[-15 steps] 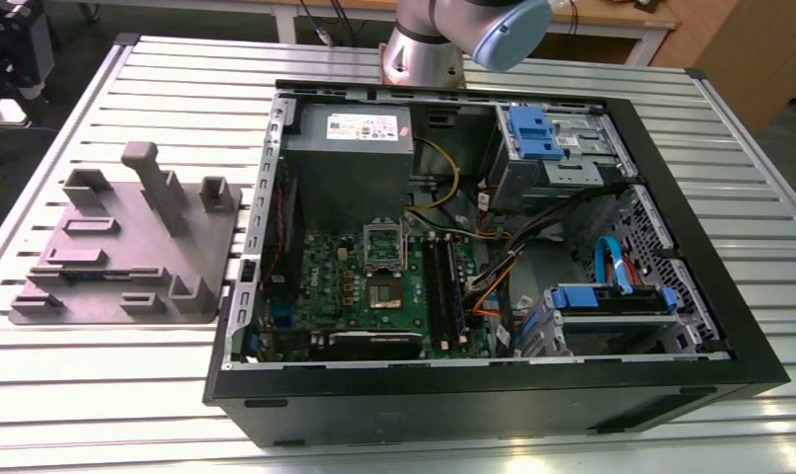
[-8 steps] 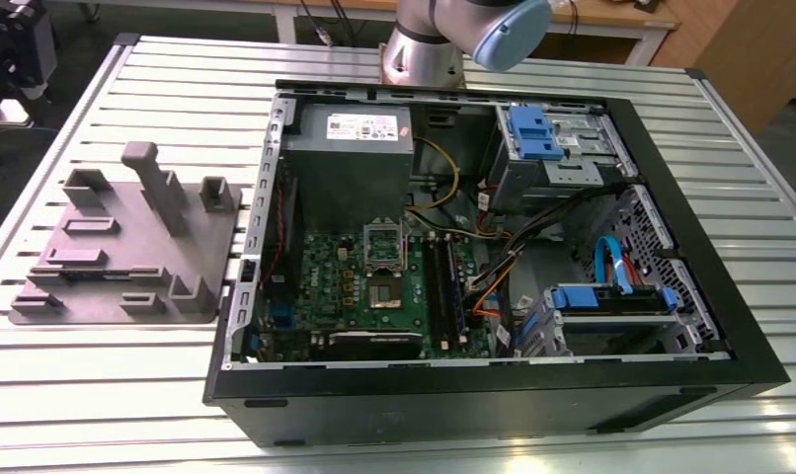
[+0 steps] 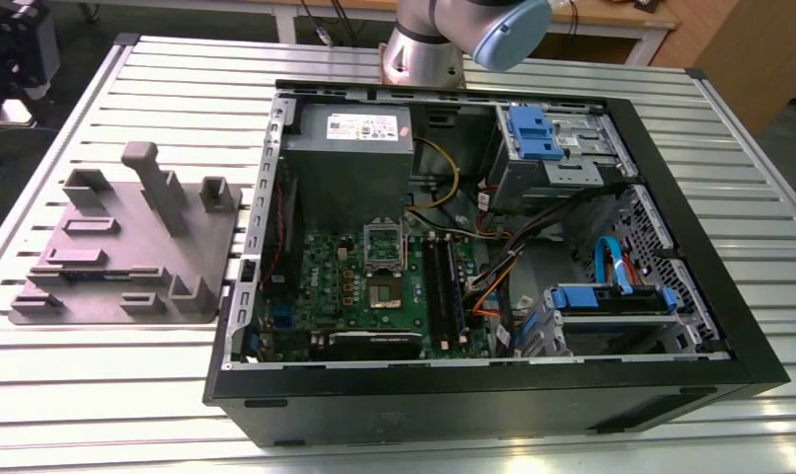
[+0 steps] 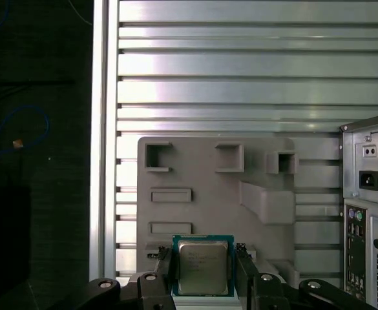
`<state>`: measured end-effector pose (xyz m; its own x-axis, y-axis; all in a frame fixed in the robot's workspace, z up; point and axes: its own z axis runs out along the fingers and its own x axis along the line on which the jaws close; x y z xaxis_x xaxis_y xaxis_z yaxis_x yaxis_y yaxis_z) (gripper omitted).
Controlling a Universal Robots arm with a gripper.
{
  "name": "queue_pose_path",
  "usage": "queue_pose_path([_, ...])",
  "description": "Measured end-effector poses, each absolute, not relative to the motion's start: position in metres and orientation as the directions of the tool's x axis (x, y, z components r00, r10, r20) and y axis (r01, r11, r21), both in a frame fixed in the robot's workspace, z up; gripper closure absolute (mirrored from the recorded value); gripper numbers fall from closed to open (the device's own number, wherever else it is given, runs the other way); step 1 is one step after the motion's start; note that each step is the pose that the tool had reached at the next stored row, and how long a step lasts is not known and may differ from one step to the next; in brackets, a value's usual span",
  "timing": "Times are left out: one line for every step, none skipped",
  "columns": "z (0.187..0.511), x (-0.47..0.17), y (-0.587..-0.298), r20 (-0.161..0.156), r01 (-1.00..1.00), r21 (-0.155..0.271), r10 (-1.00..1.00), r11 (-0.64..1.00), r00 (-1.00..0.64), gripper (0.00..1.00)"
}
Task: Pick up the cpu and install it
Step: 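Pick up the cpu and move it towards the insertion slot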
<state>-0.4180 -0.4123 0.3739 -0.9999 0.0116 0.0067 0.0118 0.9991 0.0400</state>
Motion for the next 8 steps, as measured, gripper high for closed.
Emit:
queue_pose_path([0.3739, -0.4177, -0.4123, 0.007, 0.012, 0.04, 0.012, 0.999, -1.0, 0.53])
queue_pose_path([0.3739, -0.4175, -0.4123, 0.007, 0.012, 0.04, 0.012, 0.999, -1.0, 0.53])
queue_pose_path([0.3739, -0.4172, -0.4123, 0.007, 0.012, 0.04, 0.012, 0.999, -1.0, 0.53])
queue_pose_path([0.3739, -0.4169, -0.4123, 0.007, 0.012, 0.04, 0.012, 0.999, -1.0, 0.53])
queue_pose_path([0.3739, -0.4166, -0.4123, 0.007, 0.012, 0.04, 0.012, 0.999, -1.0, 0.53])
queue_pose_path([0.3739, -0.4163, -0.4123, 0.007, 0.012, 0.04, 0.012, 0.999, -1.0, 0.53])
queue_pose_path([0.3739, -0.4161, -0.4123, 0.007, 0.012, 0.04, 0.012, 0.999, -1.0, 0.53])
queue_pose_path([0.3739, -0.4158, -0.4123, 0.007, 0.012, 0.04, 0.012, 0.999, -1.0, 0.53])
